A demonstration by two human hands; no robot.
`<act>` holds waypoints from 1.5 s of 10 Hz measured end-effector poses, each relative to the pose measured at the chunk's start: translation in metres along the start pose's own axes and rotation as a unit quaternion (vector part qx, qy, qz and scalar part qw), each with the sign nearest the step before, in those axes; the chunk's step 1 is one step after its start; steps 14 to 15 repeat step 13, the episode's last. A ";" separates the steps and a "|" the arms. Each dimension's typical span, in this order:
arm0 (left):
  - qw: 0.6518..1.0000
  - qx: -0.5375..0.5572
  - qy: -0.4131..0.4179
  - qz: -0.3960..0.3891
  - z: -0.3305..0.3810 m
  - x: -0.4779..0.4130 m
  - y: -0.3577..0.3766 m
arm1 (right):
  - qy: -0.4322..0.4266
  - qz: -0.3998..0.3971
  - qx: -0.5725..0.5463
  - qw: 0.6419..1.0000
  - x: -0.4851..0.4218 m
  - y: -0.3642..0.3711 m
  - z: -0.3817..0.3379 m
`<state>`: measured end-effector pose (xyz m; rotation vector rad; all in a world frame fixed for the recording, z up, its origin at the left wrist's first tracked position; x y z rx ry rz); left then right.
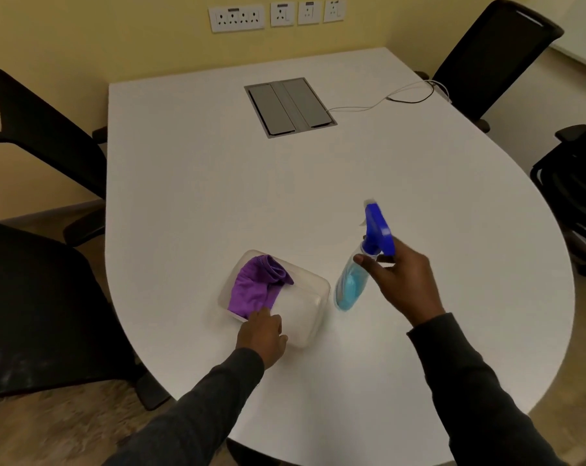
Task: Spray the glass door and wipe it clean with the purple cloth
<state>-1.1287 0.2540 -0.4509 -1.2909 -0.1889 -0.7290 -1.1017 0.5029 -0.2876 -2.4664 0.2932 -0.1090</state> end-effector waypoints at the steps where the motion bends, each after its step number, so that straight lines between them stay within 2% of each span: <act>1: 1.000 0.005 -0.002 -0.002 -0.001 -0.001 0.001 | -0.050 0.031 -0.013 0.998 0.006 -0.012 -0.031; 2: 1.000 0.008 -0.006 -0.004 -0.001 -0.003 0.002 | -0.062 0.022 -0.034 0.997 0.008 -0.004 -0.045; 4: 1.000 0.012 -0.019 -0.014 -0.002 -0.005 0.006 | -0.005 -0.033 -0.040 0.999 0.009 0.065 -0.013; 6: 0.999 0.026 -0.033 -0.011 -0.001 -0.006 0.006 | 0.075 -0.086 0.012 0.993 0.006 0.122 0.025; 9: 0.998 0.030 -0.052 -0.012 0.004 -0.003 0.007 | 0.070 -0.111 0.055 0.990 0.016 0.130 0.034; 10: 0.997 0.055 -0.056 0.006 0.008 0.003 0.008 | 0.069 -0.119 0.058 0.989 0.026 0.128 0.036; 12: 0.986 0.134 -0.040 0.092 0.016 0.024 0.013 | 0.151 -0.112 0.012 0.982 0.052 0.117 0.059; 13: 0.982 0.135 -0.058 0.115 0.020 0.032 0.021 | 0.154 -0.139 0.017 0.978 0.068 0.123 0.072; 15: 0.982 0.135 -0.058 0.115 0.020 0.032 0.021 | 0.154 -0.139 0.017 0.978 0.068 0.123 0.072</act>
Point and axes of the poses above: each hand's wrist, its own x-axis away from the middle knuckle, its own y-axis out of the palm, z = x × y, the point moved 3 cm from there along -x, towards the middle knuckle, and after that the axes turned 9 degrees about -z, right-handed, at the moved point
